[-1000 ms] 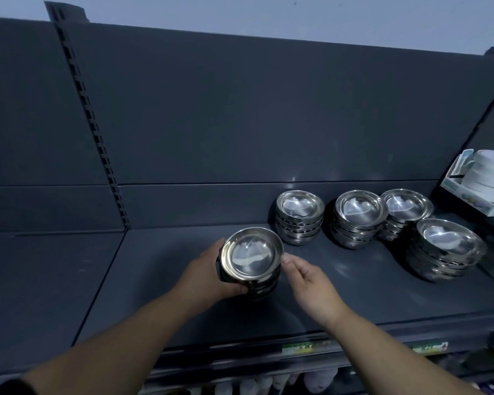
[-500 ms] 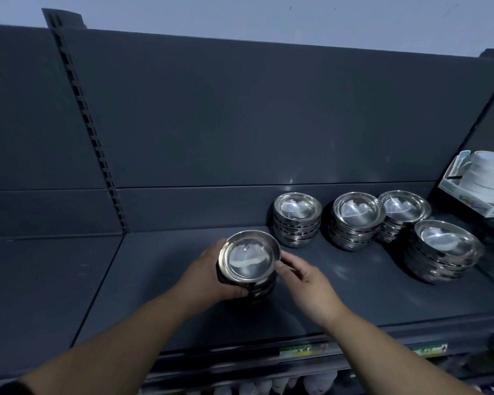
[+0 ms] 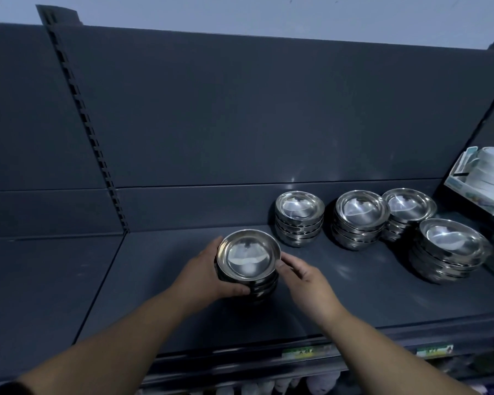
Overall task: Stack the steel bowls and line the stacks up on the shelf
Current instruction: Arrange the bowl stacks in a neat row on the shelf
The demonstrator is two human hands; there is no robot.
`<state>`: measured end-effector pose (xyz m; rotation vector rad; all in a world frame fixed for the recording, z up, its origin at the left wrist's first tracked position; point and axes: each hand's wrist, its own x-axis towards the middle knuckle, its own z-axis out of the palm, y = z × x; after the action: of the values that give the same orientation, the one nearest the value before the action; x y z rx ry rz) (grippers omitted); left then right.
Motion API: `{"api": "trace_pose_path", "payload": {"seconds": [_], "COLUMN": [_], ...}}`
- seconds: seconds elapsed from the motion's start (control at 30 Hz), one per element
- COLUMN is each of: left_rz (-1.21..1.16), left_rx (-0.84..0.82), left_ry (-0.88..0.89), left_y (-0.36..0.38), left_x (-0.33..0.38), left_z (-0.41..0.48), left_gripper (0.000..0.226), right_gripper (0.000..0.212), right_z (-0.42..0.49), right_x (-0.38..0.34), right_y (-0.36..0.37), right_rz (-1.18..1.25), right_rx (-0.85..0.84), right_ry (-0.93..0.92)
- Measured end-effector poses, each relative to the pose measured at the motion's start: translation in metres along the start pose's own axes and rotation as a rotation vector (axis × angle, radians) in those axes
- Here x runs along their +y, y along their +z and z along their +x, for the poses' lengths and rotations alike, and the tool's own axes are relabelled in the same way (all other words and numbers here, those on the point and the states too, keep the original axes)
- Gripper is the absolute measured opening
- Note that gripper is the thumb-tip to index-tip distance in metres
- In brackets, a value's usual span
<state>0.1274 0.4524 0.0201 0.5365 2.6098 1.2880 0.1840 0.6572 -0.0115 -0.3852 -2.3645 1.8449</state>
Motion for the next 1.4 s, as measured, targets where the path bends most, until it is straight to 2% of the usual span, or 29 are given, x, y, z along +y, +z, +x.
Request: {"api": "trace_pose_path", "payload": {"seconds": [0.23,0.43,0.73,0.8,0.9,1.0,1.3,1.4], "left_rz": [-0.041,-0.050,-0.053,-0.057,-0.095,-0.120,-0.148,-0.155], "left_rx": [-0.016,-0.050,-0.056,-0.048,-0.019,-0.007,-0.014,-0.028], "left_ry": [-0.018,-0.057,-0.044,-0.028,0.007,0.021,0.014,-0.009], "left_y": [0.004,0.012,0.011,0.010,0.009,0.008,0.007,0.008], "left_x": [-0.010,-0.021,-0.022,-0.021,-0.017,-0.014,-0.014,-0.015], "left_z": [0.001,0.004,0.007,0.006,0.005,0.006,0.007,0.007], "left_gripper": [0.095,0.124,0.132,0.128,0.093,0.081,0.087,0.104], "right_gripper": [0.034,0.036,0.031,0.035,0.039,0.038,0.039,0.042], "right_z": [0.000,-0.001,-0.005,-0.006,-0.006,-0.007,-0.007,-0.007], "right_x": [-0.004,-0.004,-0.003,-0.005,-0.006,-0.008,-0.010,-0.009], "right_y": [-0.001,0.001,0.003,0.003,0.001,-0.001,0.001,0.000], "right_rz": [-0.007,0.020,0.068,0.065,0.035,0.010,0.019,0.054], "right_rx": [-0.016,-0.019,-0.029,-0.036,-0.043,-0.041,-0.036,-0.041], "right_ry": [-0.025,0.035,0.074,0.055,0.026,0.022,0.025,0.045]}}
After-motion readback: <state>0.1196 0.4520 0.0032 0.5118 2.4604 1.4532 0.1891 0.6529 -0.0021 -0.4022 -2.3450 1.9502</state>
